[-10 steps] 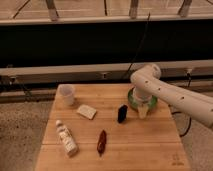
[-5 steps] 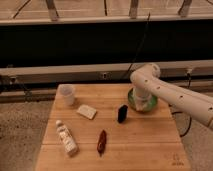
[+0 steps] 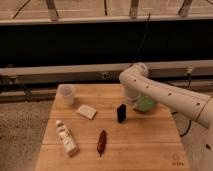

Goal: Knock the eraser over

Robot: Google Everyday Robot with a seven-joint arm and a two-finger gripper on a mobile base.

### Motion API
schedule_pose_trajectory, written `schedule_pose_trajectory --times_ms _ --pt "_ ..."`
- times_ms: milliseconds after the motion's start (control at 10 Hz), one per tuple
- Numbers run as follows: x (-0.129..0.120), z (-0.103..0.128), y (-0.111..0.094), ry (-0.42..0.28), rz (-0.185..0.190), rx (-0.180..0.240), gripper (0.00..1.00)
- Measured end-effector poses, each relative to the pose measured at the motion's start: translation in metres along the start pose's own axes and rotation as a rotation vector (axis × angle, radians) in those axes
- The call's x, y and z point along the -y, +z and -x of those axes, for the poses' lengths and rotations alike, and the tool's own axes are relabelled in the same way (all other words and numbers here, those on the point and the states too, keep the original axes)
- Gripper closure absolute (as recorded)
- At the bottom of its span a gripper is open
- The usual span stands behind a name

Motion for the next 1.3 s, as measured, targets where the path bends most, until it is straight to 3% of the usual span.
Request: schedule_pose_trajectory --times_ms 400,600,1300 --pt "-0.004 0.006 0.000 -0.025 0.004 0.017 1.00" --pt "0.008 0.027 0.001 -0.056 -0.005 0.034 1.00" --pt "0.021 0.055 0.004 -0.143 -0.024 0.066 1.00"
